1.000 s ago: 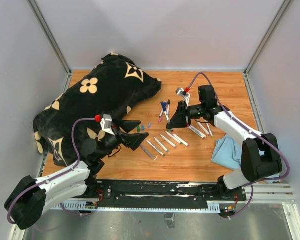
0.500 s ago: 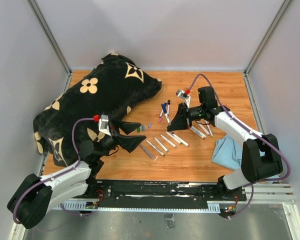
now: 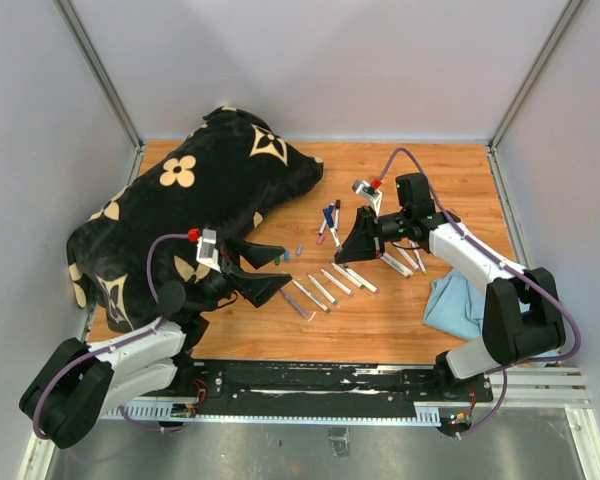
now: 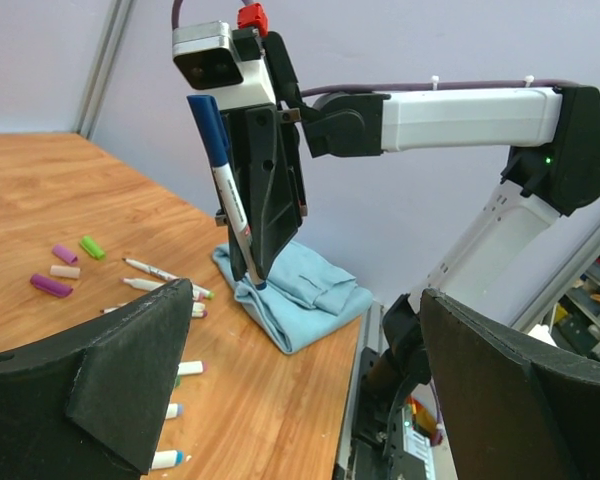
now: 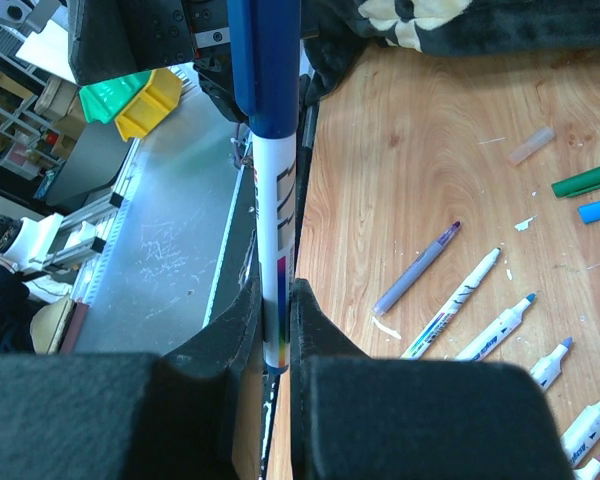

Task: Open the pen caps
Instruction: Pick up the pen from the center of the board, then open the pen cap from the pen.

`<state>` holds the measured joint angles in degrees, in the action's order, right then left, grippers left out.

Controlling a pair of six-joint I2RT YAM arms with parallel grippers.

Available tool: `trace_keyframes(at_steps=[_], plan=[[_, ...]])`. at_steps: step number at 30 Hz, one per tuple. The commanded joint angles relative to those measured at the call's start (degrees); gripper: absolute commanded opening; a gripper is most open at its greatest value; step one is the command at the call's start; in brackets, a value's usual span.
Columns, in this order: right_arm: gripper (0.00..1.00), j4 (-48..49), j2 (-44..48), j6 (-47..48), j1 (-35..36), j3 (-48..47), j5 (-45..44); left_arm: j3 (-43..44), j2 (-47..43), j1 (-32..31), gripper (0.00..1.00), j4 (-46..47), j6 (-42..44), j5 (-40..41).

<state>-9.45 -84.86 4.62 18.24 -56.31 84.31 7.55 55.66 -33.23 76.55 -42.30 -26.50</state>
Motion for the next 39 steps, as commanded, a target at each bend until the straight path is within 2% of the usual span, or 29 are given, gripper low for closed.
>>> trace_keyframes(at_steps=[1,5,13,18,39], plan=[[0.04,-1.01,0.31,1.09,-0.6,-0.64,2.15,-0.21,0.9,0.69,0.99,4.45,-0.55,-1.76],[0.04,-1.01,0.22,1.09,-0.42,-0.64,2.24,0.1,3.29,1.87,0.99,5.62,-0.89,-2.91],[0.04,-1.01,-0.38,1.18,-0.04,-0.72,2.56,0.3,15.79,5.11,0.99,25.33,-11.12,-7.58],[0.05,-1.01,-0.48,1.18,0.04,-0.71,2.54,2.16,20.69,5.46,0.98,25.63,-10.69,-8.13],[0.05,-2.1,-2.15,1.79,1.16,-1.44,3.52,6.2,20.76,4.56,0.95,25.53,-9.86,-5.57]])
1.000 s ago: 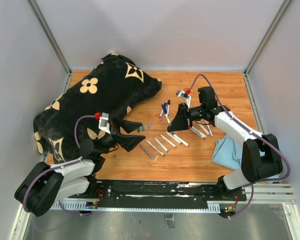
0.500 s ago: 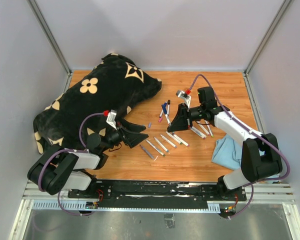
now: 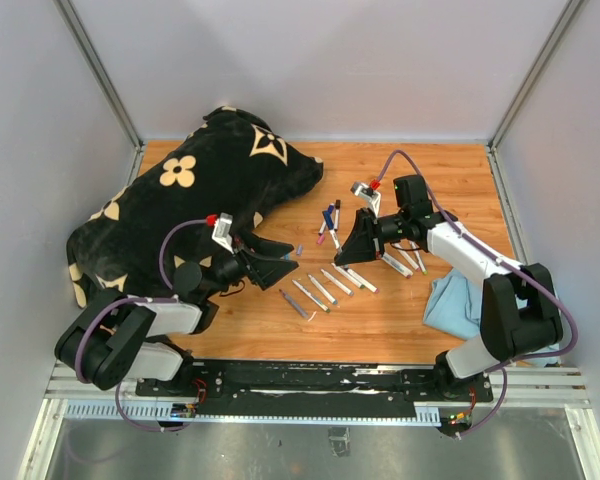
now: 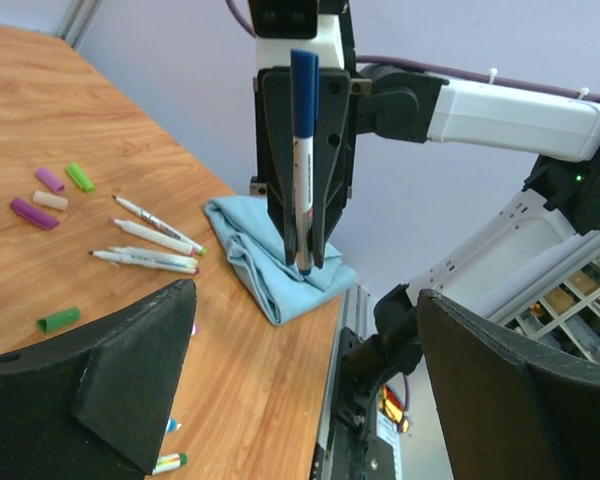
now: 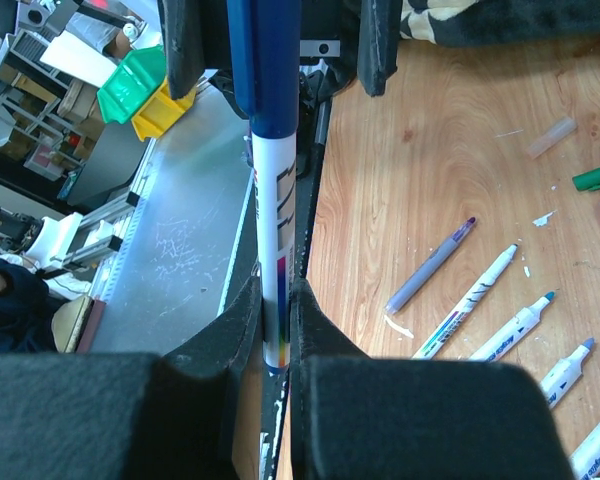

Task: Open the pen caps
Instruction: Open the pen cap from the pen.

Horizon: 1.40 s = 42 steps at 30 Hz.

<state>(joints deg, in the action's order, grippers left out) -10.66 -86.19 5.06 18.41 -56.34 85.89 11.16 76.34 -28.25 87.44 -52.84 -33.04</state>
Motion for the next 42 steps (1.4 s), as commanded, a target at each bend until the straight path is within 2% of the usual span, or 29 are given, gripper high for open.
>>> trace_keyframes(at_steps=[1,8,14,21,26,29,31,32,36,42], plan=[[0.05,-0.86,-0.82,1.36,1.08,-1.49,2.06,3.01,0.46,-0.81,0.95,14.62,0.69,1.3],[0.05,-0.85,-1.11,1.44,2.07,-1.47,2.53,7.67,4.08,-3.97,0.9,14.6,0.49,5.75],[0.05,-0.95,-2.08,1.55,3.0,-1.55,2.51,14.48,9.39,-5.53,0.8,14.46,-1.39,6.49],[0.05,-1.22,-2.63,1.87,4.15,-1.65,2.56,20.11,15.39,-5.89,0.62,12.07,-2.85,6.23],[0.05,-2.64,-3.46,2.94,4.44,-2.2,2.51,21.27,16.19,-6.2,0.41,12.03,-3.5,4.88],[0.05,-4.5,-4.03,4.38,4.52,-2.87,2.33,21.3,15.59,-6.2,0.21,11.73,-3.26,4.31],[0.05,-4.73,-4.13,4.52,4.52,-2.99,2.3,21.41,15.07,-6.2,0.05,11.55,-3.07,3.88],[0.05,-4.78,-4.16,4.52,4.52,-2.95,2.32,21.38,14.62,-6.2,0.01,11.54,-2.97,3.79],[0.05,-4.96,-4.05,4.6,4.52,-2.92,2.2,21.7,12.77,-5.05,0.0,11.45,-2.56,4.06],[0.01,-5.05,-4.95,4.57,6.38,-2.85,2.91,27.42,8.87,3.26,0.0,4.89,-3.84,6.64]])
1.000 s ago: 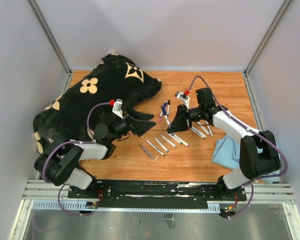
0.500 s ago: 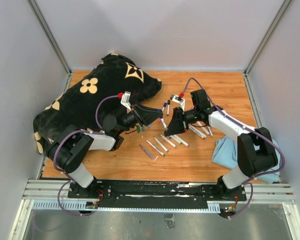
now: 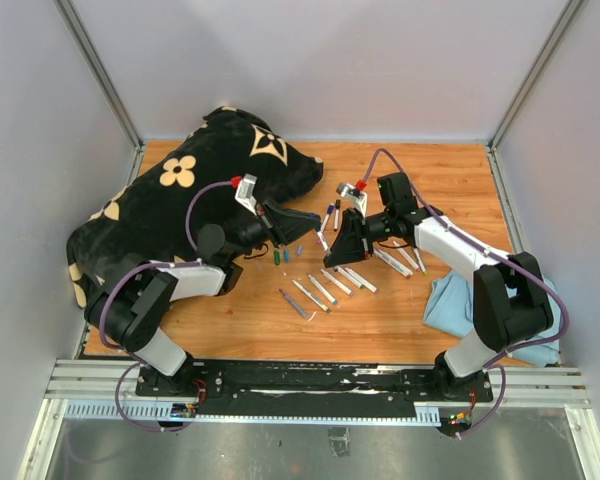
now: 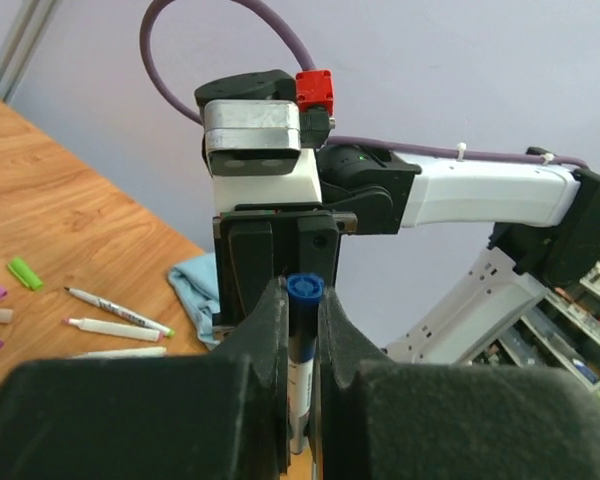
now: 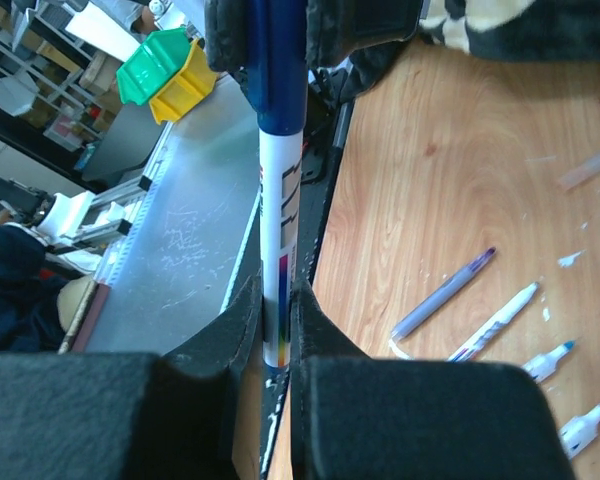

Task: Open the pen caps
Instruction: Open the pen cap from the pen, then place the pen cap at the center of the board.

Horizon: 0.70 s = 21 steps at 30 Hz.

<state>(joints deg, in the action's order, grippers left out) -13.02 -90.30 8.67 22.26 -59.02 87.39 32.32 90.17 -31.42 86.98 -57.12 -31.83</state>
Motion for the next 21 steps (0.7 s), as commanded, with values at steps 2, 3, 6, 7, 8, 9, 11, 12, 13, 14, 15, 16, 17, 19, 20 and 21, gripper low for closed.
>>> trace_keyframes(at_steps=[2,3,6,7,8,9,11,12,13,14,15,16,17,19,20,21], plan=[[0.01,-2.67,-0.94,0.85,3.6,-0.2,1.45,9.46,-6.23,9.36,0.0,1.63,0.41,6.95],[0.01,-2.66,-1.06,0.87,3.96,-0.25,1.38,10.49,-6.7,10.52,0.0,0.56,0.28,7.29],[0.01,-2.7,-1.22,0.71,4.69,-0.28,1.46,12.59,-8.72,12.92,0.0,-2.86,0.46,7.63],[0.01,-2.7,-1.33,0.65,4.74,-0.25,1.54,12.76,-9.37,13.36,0.0,-3.52,0.71,7.73],[0.01,-2.71,-1.42,0.51,4.79,-0.31,1.55,12.64,-10.19,13.83,0.0,-4.0,0.84,7.75],[0.01,-2.69,-1.42,0.41,4.81,-0.29,0.93,12.07,-10.98,14.18,0.0,-4.55,1.01,7.71],[0.01,-2.91,-1.1,0.46,4.89,-0.1,-2.29,10.43,-13.37,14.45,0.0,-6.51,1.87,7.57],[0.01,-3.28,-0.71,0.67,4.9,-0.17,-4.61,9.37,-14.8,14.5,0.0,-8.36,2.77,7.58],[0.01,-4.25,-0.24,1.48,4.9,-0.38,-7.05,8.35,-16.5,14.46,0.0,-10.85,3.8,7.51],[0.01,-5.69,0.15,3.24,4.89,-0.62,-9.52,6.97,-18.35,14.46,0.0,-13.42,5.18,7.48],[0.01,-6.97,0.6,4.14,5.01,-0.92,-11.48,5.58,-20.34,14.46,0.0,-16.36,6.39,7.56],[0.01,-7.46,1.02,4.38,5.11,-1.02,-13.35,3.89,-22.63,14.46,0.0,-19.49,7.46,8.12],[0.02,-7.52,1.66,4.35,5.3,-0.83,-14.87,2.17,-24.96,14.46,0.0,-22.91,8.78,8.81],[0.02,-6.61,2.48,3.34,6.4,-0.14,-17.49,-1.27,-30.61,14.46,0.0,-31.61,11.42,11.28],[0.03,-5.1,2.88,1.84,7.29,0.55,-19.02,-3.45,-33.76,14.46,0.0,-36.53,12.83,13.6],[0.02,-2.95,3.26,-0.21,8.2,1.53,-21.27,-4.47,-36.82,14.5,0.0,-40.93,13.9,14.88]])
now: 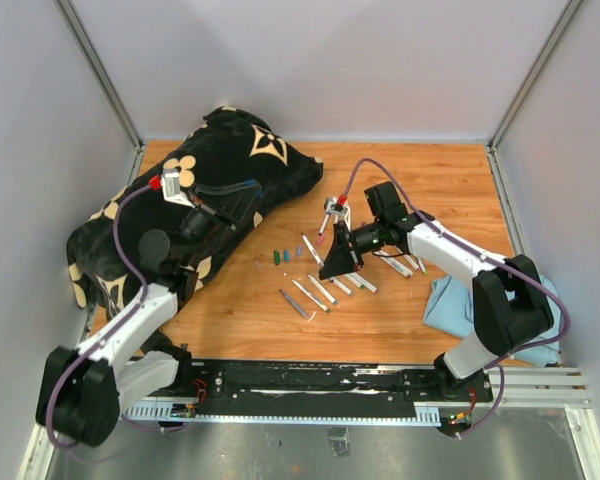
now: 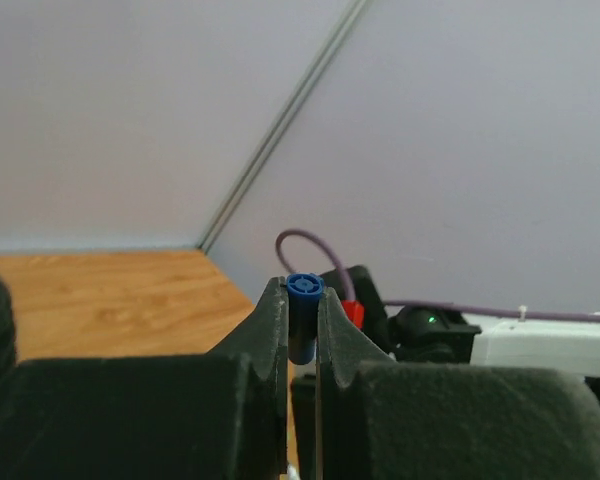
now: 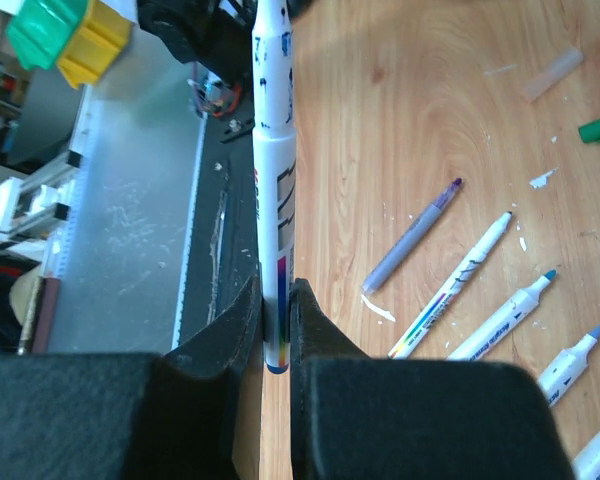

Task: Open the pen caps
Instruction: Place the pen cap at the center of the board.

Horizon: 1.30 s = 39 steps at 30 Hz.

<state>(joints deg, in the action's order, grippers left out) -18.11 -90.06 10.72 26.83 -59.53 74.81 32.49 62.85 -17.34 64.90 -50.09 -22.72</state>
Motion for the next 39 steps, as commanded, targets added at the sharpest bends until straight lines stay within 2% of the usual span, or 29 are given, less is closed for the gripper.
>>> trace_keyframes(at_steps=[1,5,9,13,15,17,21,25,28,30,32,39], plan=[[0.02,4.27,3.39,-4.78,4.62,3.52,-10.72,-6.74,-12.44,0.39,0.0,-23.42,7.41,7.99],[0.04,12.87,4.28,-13.56,9.45,7.94,-19.24,-10.4,-22.34,0.3,0.0,-43.19,8.24,14.29],[0.06,14.05,2.85,-19.32,16.39,8.11,-29.57,-10.15,-27.23,0.29,0.0,-61.88,5.97,21.66],[0.1,13.86,0.19,-24.14,22.78,6.72,-40.41,-10.12,-30.08,0.22,0.0,-72.26,2.97,26.05],[0.18,11.66,-2.26,-25.67,26.19,4.04,-49.26,-11.18,-30.01,-0.04,0.0,-73.2,1.26,26.86],[0.2,7.36,-5.83,-26.67,28.27,0.3,-54.53,-12.06,-28.21,-0.79,0.0,-73.67,-0.42,28.53],[0.18,5.12,-11.18,-26.75,31.21,-2.6,-54.91,-12.56,-22.39,-3.37,0.0,-73.24,-2.47,31.32],[0.15,5.08,-11.74,-27.0,32.05,-2.38,-57.28,-14.45,-19.72,-5.53,0.0,-69.91,-3.88,32.73],[0.05,4.91,-11.82,-26.23,32.06,-2.15,-60.76,-16.31,-19.28,-5.68,0.0,-68.32,-4.6,33.09],[0.03,4.8,-12.21,-26.22,32.08,-2.1,-61.58,-17.63,-19.18,-5.76,0.0,-67.4,-5.22,32.86],[0.04,4.75,-12.2,-26.32,32.92,-2.12,-62.36,-18.61,-18.56,-5.89,0.0,-66.35,-6.02,32.3],[0.14,3.53,-13.04,-25.35,37.25,-3.08,-68.02,-21.1,-12.55,-6.74,0.0,-60.17,-8.26,32.29]])
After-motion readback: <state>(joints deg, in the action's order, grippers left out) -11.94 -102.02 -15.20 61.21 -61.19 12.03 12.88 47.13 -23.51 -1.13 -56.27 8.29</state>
